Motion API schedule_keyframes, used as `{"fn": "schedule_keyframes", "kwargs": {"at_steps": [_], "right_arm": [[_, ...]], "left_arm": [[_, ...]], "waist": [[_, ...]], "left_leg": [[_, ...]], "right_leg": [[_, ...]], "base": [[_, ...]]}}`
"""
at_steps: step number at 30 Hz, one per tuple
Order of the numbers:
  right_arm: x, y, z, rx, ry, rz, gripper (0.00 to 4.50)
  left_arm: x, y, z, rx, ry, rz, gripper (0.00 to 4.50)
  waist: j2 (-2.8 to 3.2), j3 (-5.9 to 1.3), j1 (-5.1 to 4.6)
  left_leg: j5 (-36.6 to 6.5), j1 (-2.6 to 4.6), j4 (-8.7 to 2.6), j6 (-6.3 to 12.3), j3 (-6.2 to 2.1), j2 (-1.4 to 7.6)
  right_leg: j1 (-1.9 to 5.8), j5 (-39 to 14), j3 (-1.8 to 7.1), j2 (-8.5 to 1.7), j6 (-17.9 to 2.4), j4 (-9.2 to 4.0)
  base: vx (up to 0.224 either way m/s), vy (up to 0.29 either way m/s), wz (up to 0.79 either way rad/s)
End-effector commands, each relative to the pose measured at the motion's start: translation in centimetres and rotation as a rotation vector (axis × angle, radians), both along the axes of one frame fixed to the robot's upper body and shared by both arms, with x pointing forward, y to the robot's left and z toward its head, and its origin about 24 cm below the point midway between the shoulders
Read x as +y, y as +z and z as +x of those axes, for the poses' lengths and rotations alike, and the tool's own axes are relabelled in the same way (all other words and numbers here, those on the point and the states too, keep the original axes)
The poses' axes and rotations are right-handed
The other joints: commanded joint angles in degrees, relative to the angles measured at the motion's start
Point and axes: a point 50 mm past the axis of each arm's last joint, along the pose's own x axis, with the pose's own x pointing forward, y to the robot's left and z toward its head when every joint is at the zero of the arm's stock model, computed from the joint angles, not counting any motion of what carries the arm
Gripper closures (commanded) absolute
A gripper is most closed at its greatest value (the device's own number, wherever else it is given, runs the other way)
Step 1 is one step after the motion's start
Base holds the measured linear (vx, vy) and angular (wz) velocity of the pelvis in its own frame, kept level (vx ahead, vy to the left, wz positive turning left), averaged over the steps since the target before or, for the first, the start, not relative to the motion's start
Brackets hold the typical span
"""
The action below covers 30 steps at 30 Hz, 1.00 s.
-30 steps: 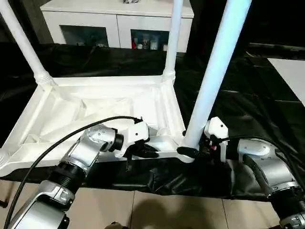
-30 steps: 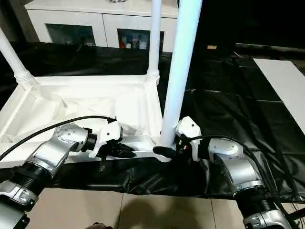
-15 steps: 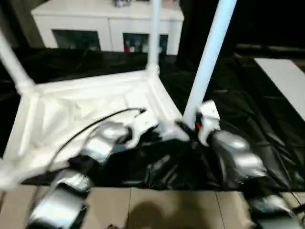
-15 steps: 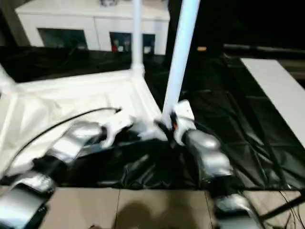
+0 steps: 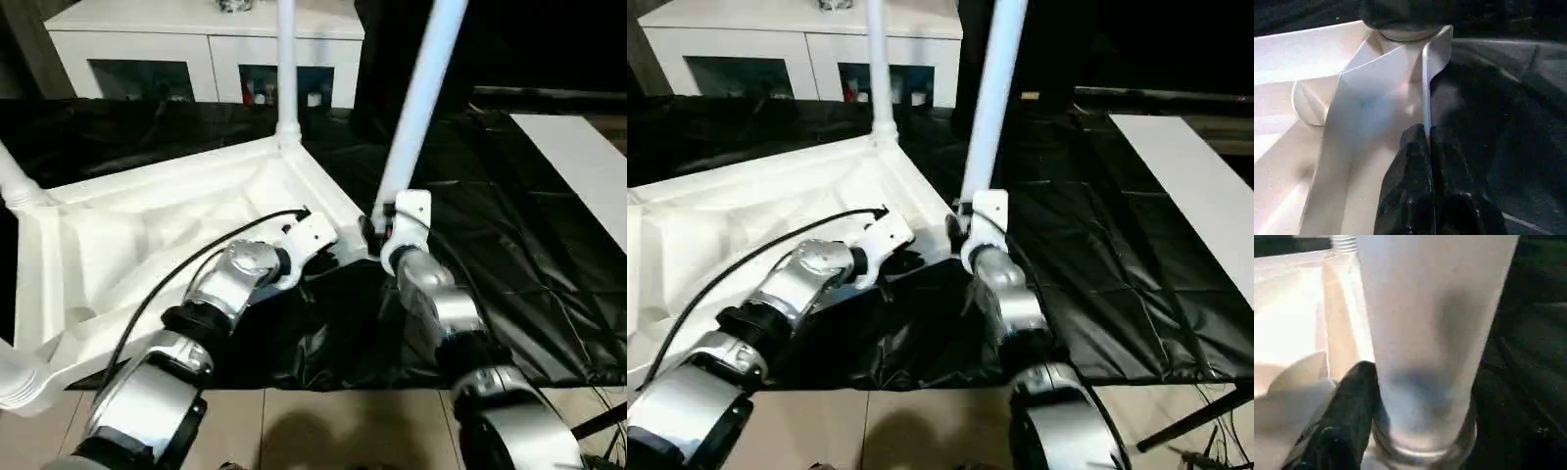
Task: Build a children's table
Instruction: Rotate leg to tighten
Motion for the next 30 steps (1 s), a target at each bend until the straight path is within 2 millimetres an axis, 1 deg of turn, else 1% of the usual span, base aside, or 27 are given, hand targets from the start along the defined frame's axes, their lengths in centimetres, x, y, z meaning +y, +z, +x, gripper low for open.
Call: {"fn": "schedule_keyframes", "kwargs": {"at_steps": [1,2,3,4,5,6,7,8,9,10,11,12,13,14,15,16,17,18,19,21,23,24,25,27,28,30], "right_arm": [[-2.7,0.3,0.0,-0.032,-0.009,-0.044,1.04],[-2.7,0.3,0.0,-0.035,-0.006,-0.046,1.04],[-3.8,0.9,-0.5,-0.073,0.1,-0.083,1.04],[-4.4,1.2,-1.1,-0.084,0.181,-0.083,1.04],[-4.5,1.3,-1.2,-0.086,0.205,-0.08,1.04],[-5.4,1.7,-2.8,-0.088,0.408,-0.1,1.04],[-5.4,1.7,-2.9,-0.087,0.43,-0.104,1.04],[-5.5,1.7,-3.1,-0.085,0.45,-0.108,1.04],[-6.2,1.5,-4.1,-0.067,0.544,-0.155,1.04],[-6.8,1.3,-4.9,-0.049,0.635,-0.181,1.04],[-6.9,1.2,-5.1,-0.045,0.655,-0.185,1.04],[-7.3,1.2,-5.8,-0.033,0.719,-0.203,1.04],[-7.7,1.5,-6.7,-0.016,0.811,-0.181,1.04],[-7.7,1.5,-6.7,-0.016,0.811,-0.181,1.04],[-7.8,1.6,-6.9,-0.012,0.828,-0.175,1.04],[-7.8,1.9,-7.0,-0.013,0.849,-0.162,1.04],[-7.8,2.0,-7.0,-0.012,0.859,-0.156,1.04],[-7.6,2.2,-7.2,-0.011,0.891,-0.156,1.04],[-7.5,2.3,-7.2,-0.005,0.912,-0.158,1.04],[-7.4,2.2,-7.4,0.005,0.941,-0.164,1.04],[-7.2,1.9,-7.2,0.017,0.948,-0.187,1.04],[-7.2,1.9,-7.2,0.019,0.949,-0.193,1.04],[-7.1,1.7,-7.1,0.022,0.948,-0.192,1.04],[-6.9,1.5,-7.1,0.029,0.959,-0.195,1.04],[-6.8,1.3,-7.1,0.037,0.962,-0.203,1.04],[-6.7,1.1,-7.1,0.046,0.968,-0.215,1.04]], "left_arm": [[1.4,0.6,0.3,-0.038,0.009,-0.011,4.5],[1.4,0.6,0.3,-0.037,0.007,-0.011,4.5],[1.6,0.5,-0.1,-0.029,-0.048,-0.013,4.5],[1.7,0.4,-0.4,-0.017,-0.077,-0.014,4.5],[1.8,0.4,-0.5,-0.013,-0.085,-0.015,4.5],[1.8,0.4,-1.3,-0.002,-0.204,-0.029,4.5],[1.8,0.4,-1.4,-0.002,-0.219,-0.031,4.5],[1.8,0.4,-1.5,-0.002,-0.233,-0.032,4.5],[1.9,0.3,-2.2,0.036,-0.302,-0.027,4.5],[2.1,0.2,-2.7,0.067,-0.356,-0.016,4.5],[2.1,0.2,-2.8,0.073,-0.366,-0.013,4.5],[2.2,0.1,-3.2,0.095,-0.405,-0.008,4.5],[2.4,0.2,-3.7,0.13,-0.449,-0.009,4.5],[2.4,0.2,-3.7,0.13,-0.449,-0.009,4.5],[2.4,0.3,-3.8,0.139,-0.46,-0.011,4.5],[2.4,0.4,-3.9,0.148,-0.476,-0.009,4.5],[2.5,0.4,-4.0,0.15,-0.481,-0.007,4.5],[2.6,0.4,-4.1,0.153,-0.493,0.0,4.5],[2.7,0.5,-4.1,0.152,-0.495,0.0,4.5],[2.7,0.5,-4.1,0.151,-0.495,-0.001,4.5],[2.8,0.6,-4.0,0.142,-0.483,0.0,4.5],[2.9,0.7,-4.0,0.141,-0.48,0.001,4.5],[2.9,0.7,-4.1,0.14,-0.479,0.0,4.5],[3.0,0.7,-4.1,0.142,-0.48,0.0,4.5],[3.0,0.8,-4.1,0.143,-0.478,0.0,4.5],[3.1,0.8,-4.1,0.144,-0.475,0.0,4.5]], "waist": [[-0.16,-3.9,0.43],[-0.25,-3.93,0.54],[-0.05,-4.12,0.74],[-0.37,-4.21,1.33],[-0.36,-4.21,1.61],[0.1,-4.25,2.2],[-0.05,-4.23,2.32],[-0.15,-4.16,2.19],[0.21,-4.28,2.28],[0.33,-4.19,2.21],[0.3,-4.15,2.37],[0.52,-3.97,2.39],[0.39,-3.95,2.54],[0.4,-3.88,2.69],[0.43,-3.69,2.79],[0.27,-3.62,2.6],[0.34,-3.58,2.64],[0.29,-3.52,2.56],[0.13,-3.52,2.68],[0.18,-3.45,2.78],[0.16,-3.46,2.84],[0.09,-3.55,2.78],[0.09,-3.58,2.79],[-0.08,-3.69,2.73],[0.02,-3.72,2.76],[0.05,-3.73,2.72]], "left_leg": [[-15.53,1.02,-4.44,2.2,-1.01,2.06],[-14.9,0.83,-4.41,2.46,-1.0,2.02],[-13.09,0.9,-4.29,2.97,-0.94,2.09],[-10.96,0.71,-4.08,4.42,-0.85,2.2],[-9.68,0.56,-4.03,5.24,-0.88,2.29],[-8.56,0.73,-3.86,6.98,-0.85,2.24],[-8.18,0.68,-3.84,7.19,-0.84,2.45],[-8.05,0.51,-3.9,7.73,-0.84,2.35],[-8.08,0.75,-3.9,7.61,-0.83,2.5],[-8.78,0.76,-3.88,7.43,-0.8,2.51],[-9.44,0.83,-3.91,7.25,-0.81,2.64],[-10.95,0.95,-3.97,6.95,-0.73,2.7],[-12.28,1.19,-4.03,6.44,-0.69,2.72],[-12.7,1.19,-4.11,6.21,-0.77,2.85],[-13.57,1.23,-4.25,5.77,-0.69,2.88],[-14.71,1.12,-4.39,5.08,-0.79,2.75],[-15.36,1.21,-4.43,4.74,-0.84,2.74],[-16.27,1.3,-4.46,4.14,-0.84,2.77],[-16.65,1.38,-4.47,3.8,-0.85,2.76],[-17.1,1.63,-4.5,3.34,-0.82,2.83],[-17.15,1.64,-4.52,2.98,-0.85,2.84],[-16.29,1.31,-4.61,2.82,-1.03,2.81],[-16.02,1.3,-4.61,2.84,-1.02,2.81],[-15.15,1.22,-4.49,3.11,-0.98,2.74],[-14.18,1.06,-4.46,3.45,-1.0,2.71],[-13.63,1.01,-4.41,3.58,-0.98,2.7]], "right_leg": [[2.29,-15.97,2.33,-3.15,-11.75,-4.35],[2.56,-15.5,2.27,-3.13,-11.68,-4.31],[2.58,-13.06,2.32,-3.1,-12.12,-4.01],[3.03,-9.23,2.31,-2.89,-12.22,-3.62],[3.14,-7.12,2.39,-2.98,-12.58,-3.29],[3.32,-4.22,2.28,-2.85,-13.6,-3.07],[3.36,-3.22,2.42,-2.96,-13.75,-2.88],[3.45,-2.71,2.38,-2.93,-14.06,-2.84],[3.24,-2.59,2.31,-2.96,-14.68,-2.74],[3.22,-2.87,2.33,-2.95,-15.48,-2.75],[3.29,-3.55,2.35,-3.04,-15.53,-2.86],[3.03,-5.19,2.46,-3.06,-15.73,-3.02],[3.05,-7.39,2.42,-3.02,-15.55,-3.3],[3.09,-8.11,2.46,-3.08,-15.52,-3.34],[2.86,-9.67,2.51,-3.02,-15.31,-3.55],[2.91,-11.9,2.39,-2.96,-14.82,-3.66],[2.84,-13.21,2.37,-2.95,-14.54,-3.78],[2.7,-15.18,2.43,-3.03,-13.91,-4.02],[2.6,-16.76,2.46,-3.12,-13.24,-4.22],[2.24,-18.11,2.55,-3.11,-12.74,-4.44],[2.19,-18.5,2.54,-3.14,-12.55,-4.47],[2.45,-18.05,2.45,-3.18,-12.34,-4.24],[2.45,-17.68,2.45,-3.16,-12.3,-4.21],[2.53,-16.52,2.46,-3.18,-12.39,-4.1],[2.61,-15.32,2.46,-3.16,-12.62,-3.94],[2.6,-14.49,2.42,-3.11,-12.89,-3.82]], "base": [[0.0,0.0,0.0],[0.0,0.0,0.0],[0.0,0.0,0.0],[0.0,0.0,0.0],[0.0,0.0,0.0],[0.0,0.0,0.0],[0.0,0.0,0.0],[0.0,0.0,0.0],[0.0,0.0,0.0],[0.0,0.0,0.0],[0.0,0.0,0.0],[0.0,0.0,0.0],[0.0,0.0,0.0],[0.0,0.0,0.0],[0.0,0.0,0.0],[0.0,0.0,0.0],[0.0,0.0,0.0],[0.0,0.0,0.0],[0.0,0.0,0.0],[0.0,0.0,0.0],[0.0,0.0,0.0],[0.0,0.0,0.0],[0.0,0.0,0.0],[0.0,0.0,0.0],[0.0,0.0,0.0],[0.0,0.0,0.0]]}}
